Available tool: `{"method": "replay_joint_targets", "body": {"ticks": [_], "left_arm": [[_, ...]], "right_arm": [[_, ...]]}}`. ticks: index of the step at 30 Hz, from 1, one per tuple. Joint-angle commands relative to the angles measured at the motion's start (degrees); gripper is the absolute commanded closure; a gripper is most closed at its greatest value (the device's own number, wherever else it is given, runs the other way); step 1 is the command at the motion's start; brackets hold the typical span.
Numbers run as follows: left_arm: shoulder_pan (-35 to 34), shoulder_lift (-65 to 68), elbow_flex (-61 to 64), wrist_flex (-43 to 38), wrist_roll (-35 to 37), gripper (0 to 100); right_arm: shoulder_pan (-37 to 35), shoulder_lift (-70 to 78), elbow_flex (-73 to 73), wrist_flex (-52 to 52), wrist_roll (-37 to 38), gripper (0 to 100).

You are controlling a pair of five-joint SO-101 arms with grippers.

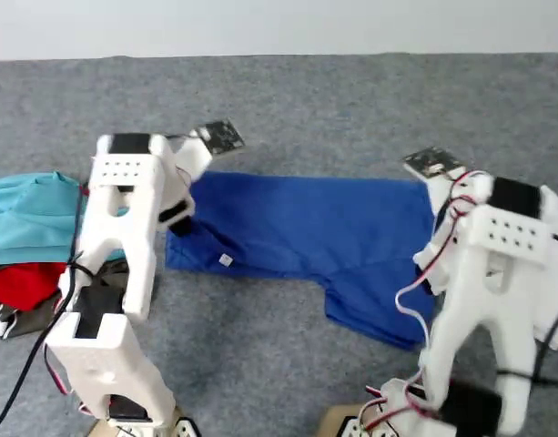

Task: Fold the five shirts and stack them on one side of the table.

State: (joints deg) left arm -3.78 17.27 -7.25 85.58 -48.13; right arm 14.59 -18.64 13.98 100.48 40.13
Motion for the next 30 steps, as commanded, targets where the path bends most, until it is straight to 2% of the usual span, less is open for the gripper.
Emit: {"method": "replay_joint_targets", "body": {"ticks": [1, 3, 7, 11, 13, 19, 24, 30], "left_arm": [[-2.3, -0.7, -6.2, 1.1, -0.4, 81], [-2.6, -0.6, -6.9, -0.6, 0.2, 82], [-1.4, 0.9, -6.1, -3.3, 6.7, 83], [2.4, 6.6, -6.0, -4.0, 8.5, 95], [4.2, 9.3, -6.1, -4.3, 8.6, 100], [4.8, 13.8, -6.1, -9.1, 14.2, 99], [4.6, 15.1, -6.0, -0.7, 13.3, 99], [2.0, 14.5, -6.1, 9.2, 5.5, 99]], "right_arm": [[0.1, -5.1, -7.2, 1.2, 0.4, 73.8], [-0.6, -5.1, -8.4, -1.4, 0.4, 75.9], [-2.5, -4.2, -7.4, -9.7, -1.8, 84.4], [-5.1, -0.5, -7.0, -11.5, -5.7, 99.2], [-5.5, 0.6, -6.9, -11.3, -6.7, 97.8], [-5.4, 0.7, -6.9, -9.7, -8.1, 98.8], [-5.3, 0.8, -6.9, -9.7, -7.9, 98.8], [-5.3, 1.3, -6.9, -9.8, -7.9, 98.8]]}}
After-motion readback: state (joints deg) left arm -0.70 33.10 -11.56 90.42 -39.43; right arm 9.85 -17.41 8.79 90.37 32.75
